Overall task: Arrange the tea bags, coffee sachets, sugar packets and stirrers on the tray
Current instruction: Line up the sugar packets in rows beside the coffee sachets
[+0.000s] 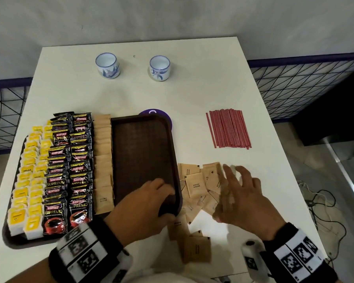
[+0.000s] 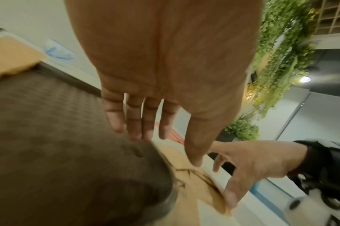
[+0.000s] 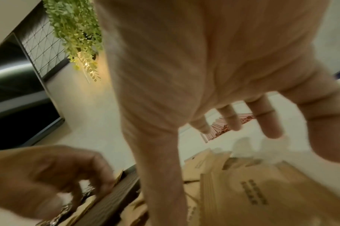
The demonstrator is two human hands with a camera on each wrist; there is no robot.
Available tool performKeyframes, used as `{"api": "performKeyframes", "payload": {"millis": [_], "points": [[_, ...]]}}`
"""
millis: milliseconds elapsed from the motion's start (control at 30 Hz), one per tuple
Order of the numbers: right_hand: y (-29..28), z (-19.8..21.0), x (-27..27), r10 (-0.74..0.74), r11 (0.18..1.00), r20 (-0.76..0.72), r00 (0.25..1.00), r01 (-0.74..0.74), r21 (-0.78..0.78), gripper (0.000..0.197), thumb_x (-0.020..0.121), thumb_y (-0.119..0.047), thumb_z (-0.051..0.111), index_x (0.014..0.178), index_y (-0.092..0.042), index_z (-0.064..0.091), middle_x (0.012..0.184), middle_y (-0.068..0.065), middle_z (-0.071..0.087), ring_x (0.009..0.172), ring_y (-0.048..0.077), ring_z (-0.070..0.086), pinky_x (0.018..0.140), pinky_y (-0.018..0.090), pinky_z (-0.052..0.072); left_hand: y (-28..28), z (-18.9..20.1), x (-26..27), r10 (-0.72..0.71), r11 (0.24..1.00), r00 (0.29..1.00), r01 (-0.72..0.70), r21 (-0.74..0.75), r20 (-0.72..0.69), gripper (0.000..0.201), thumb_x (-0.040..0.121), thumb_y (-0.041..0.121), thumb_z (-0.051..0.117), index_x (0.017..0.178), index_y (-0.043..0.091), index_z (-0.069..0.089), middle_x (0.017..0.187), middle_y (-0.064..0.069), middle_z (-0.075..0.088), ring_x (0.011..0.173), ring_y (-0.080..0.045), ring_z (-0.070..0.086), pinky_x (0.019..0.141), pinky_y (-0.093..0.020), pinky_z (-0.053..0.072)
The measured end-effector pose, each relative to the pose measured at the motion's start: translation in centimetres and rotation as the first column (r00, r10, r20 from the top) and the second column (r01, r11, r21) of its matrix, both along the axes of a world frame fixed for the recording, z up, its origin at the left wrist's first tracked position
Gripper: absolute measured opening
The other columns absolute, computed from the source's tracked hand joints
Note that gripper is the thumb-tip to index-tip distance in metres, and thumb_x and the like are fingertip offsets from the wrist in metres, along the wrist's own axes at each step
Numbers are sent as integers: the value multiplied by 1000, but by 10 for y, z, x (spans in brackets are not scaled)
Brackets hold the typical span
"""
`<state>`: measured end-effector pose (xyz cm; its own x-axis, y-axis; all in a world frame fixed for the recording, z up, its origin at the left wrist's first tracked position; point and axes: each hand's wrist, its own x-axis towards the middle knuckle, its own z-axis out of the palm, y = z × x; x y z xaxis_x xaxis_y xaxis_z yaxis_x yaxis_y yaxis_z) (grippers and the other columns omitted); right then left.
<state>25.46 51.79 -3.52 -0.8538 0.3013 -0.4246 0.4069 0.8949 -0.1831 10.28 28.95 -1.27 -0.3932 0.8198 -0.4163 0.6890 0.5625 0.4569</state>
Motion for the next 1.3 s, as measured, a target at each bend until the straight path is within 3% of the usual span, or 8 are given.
{"api": "performKeyframes", "payload": {"millis": [233, 433, 600, 700, 800, 1033, 1167, 1300], "points": [[-19, -17, -2, -354, 922, -31, 935, 344, -180, 88, 68, -54, 74, 133, -26, 21, 115, -8, 24, 107, 18, 26, 85, 36, 34, 95, -15, -10, -194, 975, 953, 160, -156, -232, 98, 71, 61, 79, 148, 21, 33, 145, -3, 40, 130, -28, 44, 104, -47, 40], [-23, -17, -20, -489, 822, 62, 870, 483, -301, 63, 64, -36, 78, 112, -24, 40, 110, 1, 34, 103, 23, 32, 76, 33, 38, 116, -17, 4, -282, 952, 917, 231, -201, -282, 68, 81, 30, 81, 136, 9, 47, 127, -10, 52, 112, -28, 56, 90, -37, 47], [0, -16, -11, -482, 706, 108, 870, 458, -541, 55, 66, -34, 82, 114, -35, 56, 119, 1, 42, 121, 16, 34, 94, 32, 45, 118, -26, -2, -155, 983, 975, 137, -123, -156, 69, 72, 25, 88, 126, 8, 49, 122, -11, 56, 111, -30, 56, 79, -32, 43], [9, -10, -3, -463, 618, 105, 880, 406, -674, 55, 70, -29, 88, 119, -37, 62, 124, -1, 41, 123, 10, 35, 92, 15, 41, 121, -28, -3, -137, 987, 986, 127, -102, -98, 56, 76, 16, 82, 122, 7, 51, 122, -13, 53, 109, -31, 56, 77, -32, 39], [9, -13, -2, -493, 574, 85, 866, 396, -717, 57, 68, -35, 84, 121, -39, 64, 128, 2, 45, 121, 15, 52, 102, 31, 49, 125, -29, -7, -90, 993, 996, 89, -75, -13, 53, 75, 11, 81, 119, 7, 53, 118, -11, 52, 101, -30, 60, 73, -33, 44], [4, -5, -1, -527, 593, -86, 846, 293, -750, 37, 72, -9, 82, 106, -17, 70, 92, 9, 73, 86, 29, 70, 81, 49, 59, 134, -28, -14, 56, 998, 945, -58, -3, 323, 75, 68, 11, 89, 133, 15, 53, 122, 0, 62, 108, -20, 60, 89, -34, 53], [2, -11, -3, -568, 615, -115, 815, 327, -718, 41, 62, -18, 86, 98, -16, 67, 84, 3, 71, 80, 25, 68, 74, 47, 59, 135, -31, -11, 81, 996, 875, -84, -14, 478, 27, 72, 8, 85, 92, 16, 70, 95, -6, 76, 90, -24, 72, 83, -38, 58], [3, -25, -2, -637, 611, -127, 761, 397, -685, 41, 52, -37, 86, 90, -29, 73, 96, 8, 68, 92, 19, 66, 75, 31, 56, 134, -32, -6, 102, 992, 832, -128, 9, 545, 22, 77, 2, 79, 85, 18, 68, 86, -2, 75, 82, -15, 71, 78, -32, 58]]}}
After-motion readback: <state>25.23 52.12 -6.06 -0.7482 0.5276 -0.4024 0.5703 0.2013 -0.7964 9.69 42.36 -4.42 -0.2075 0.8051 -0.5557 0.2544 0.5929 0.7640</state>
